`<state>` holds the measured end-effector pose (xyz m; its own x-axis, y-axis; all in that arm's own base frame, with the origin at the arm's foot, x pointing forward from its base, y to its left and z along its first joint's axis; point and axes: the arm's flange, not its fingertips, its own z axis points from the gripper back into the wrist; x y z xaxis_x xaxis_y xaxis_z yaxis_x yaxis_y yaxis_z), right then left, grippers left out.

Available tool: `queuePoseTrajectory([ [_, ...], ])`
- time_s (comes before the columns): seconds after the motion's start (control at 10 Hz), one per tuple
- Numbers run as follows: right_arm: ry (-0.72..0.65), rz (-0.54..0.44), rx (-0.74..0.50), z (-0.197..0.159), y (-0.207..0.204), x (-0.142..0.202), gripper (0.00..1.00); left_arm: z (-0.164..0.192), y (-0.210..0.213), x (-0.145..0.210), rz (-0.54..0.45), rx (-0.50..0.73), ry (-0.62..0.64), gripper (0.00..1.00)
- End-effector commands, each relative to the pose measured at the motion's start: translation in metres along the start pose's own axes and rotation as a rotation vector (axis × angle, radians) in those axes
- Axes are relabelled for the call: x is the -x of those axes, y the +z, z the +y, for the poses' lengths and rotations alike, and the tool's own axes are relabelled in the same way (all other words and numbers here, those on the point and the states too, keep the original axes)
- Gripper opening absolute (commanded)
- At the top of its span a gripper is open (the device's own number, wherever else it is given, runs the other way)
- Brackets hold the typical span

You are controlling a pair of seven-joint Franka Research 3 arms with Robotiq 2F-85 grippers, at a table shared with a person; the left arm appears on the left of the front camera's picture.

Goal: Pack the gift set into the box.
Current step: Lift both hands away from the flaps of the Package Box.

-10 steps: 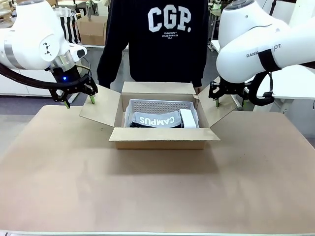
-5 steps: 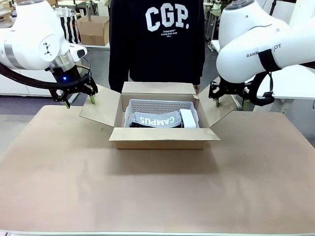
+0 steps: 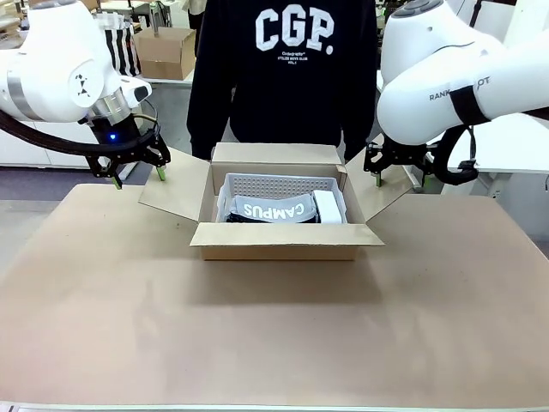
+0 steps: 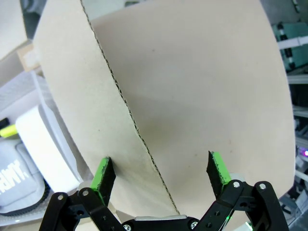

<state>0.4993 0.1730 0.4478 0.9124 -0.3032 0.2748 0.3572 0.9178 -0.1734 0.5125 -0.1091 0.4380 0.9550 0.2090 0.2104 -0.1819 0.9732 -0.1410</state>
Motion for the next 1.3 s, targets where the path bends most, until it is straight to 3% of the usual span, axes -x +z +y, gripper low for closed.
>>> queuePoseTrajectory([
  [0.0, -0.017, -0.015, 0.022, 0.003, 0.002, -0.004, 1.00, -0.001, 0.001, -0.001, 0.000, -0.022, 0.011, 1.00],
  [0.2, 0.000, 0.000, 0.000, 0.000, 0.000, 0.000, 1.00, 0.000, 0.000, 0.000, 0.000, 0.000, 0.000, 1.00],
  [0.4, 0.010, -0.033, -0.149, -0.048, 0.078, 0.006, 1.00, -0.038, 0.070, 0.032, 0.008, 0.126, -0.111, 1.00],
  [0.5, 0.012, 0.011, -0.255, -0.081, 0.112, 0.013, 1.00, -0.040, 0.101, 0.051, 0.027, 0.225, -0.031, 1.00],
  [0.6, 0.066, 0.085, -0.395, -0.116, 0.132, 0.021, 1.00, -0.036, 0.125, 0.075, 0.034, 0.327, -0.065, 1.00],
  [0.7, 0.093, 0.220, -0.551, -0.152, 0.142, 0.027, 1.00, -0.028, 0.147, 0.099, 0.075, 0.455, -0.144, 1.00],
  [0.9, -0.047, 0.465, -0.776, -0.202, 0.133, 0.031, 1.00, 0.000, 0.175, 0.127, 0.174, 0.670, -0.217, 1.00],
  [1.0, -0.114, 0.522, -0.939, -0.226, 0.119, 0.034, 1.00, 0.019, 0.183, 0.130, 0.226, 0.757, -0.076, 1.00],
  [1.2, -0.149, 0.572, -1.231, -0.256, 0.069, 0.043, 1.00, 0.076, 0.172, 0.124, 0.293, 0.970, 0.013, 1.00],
])
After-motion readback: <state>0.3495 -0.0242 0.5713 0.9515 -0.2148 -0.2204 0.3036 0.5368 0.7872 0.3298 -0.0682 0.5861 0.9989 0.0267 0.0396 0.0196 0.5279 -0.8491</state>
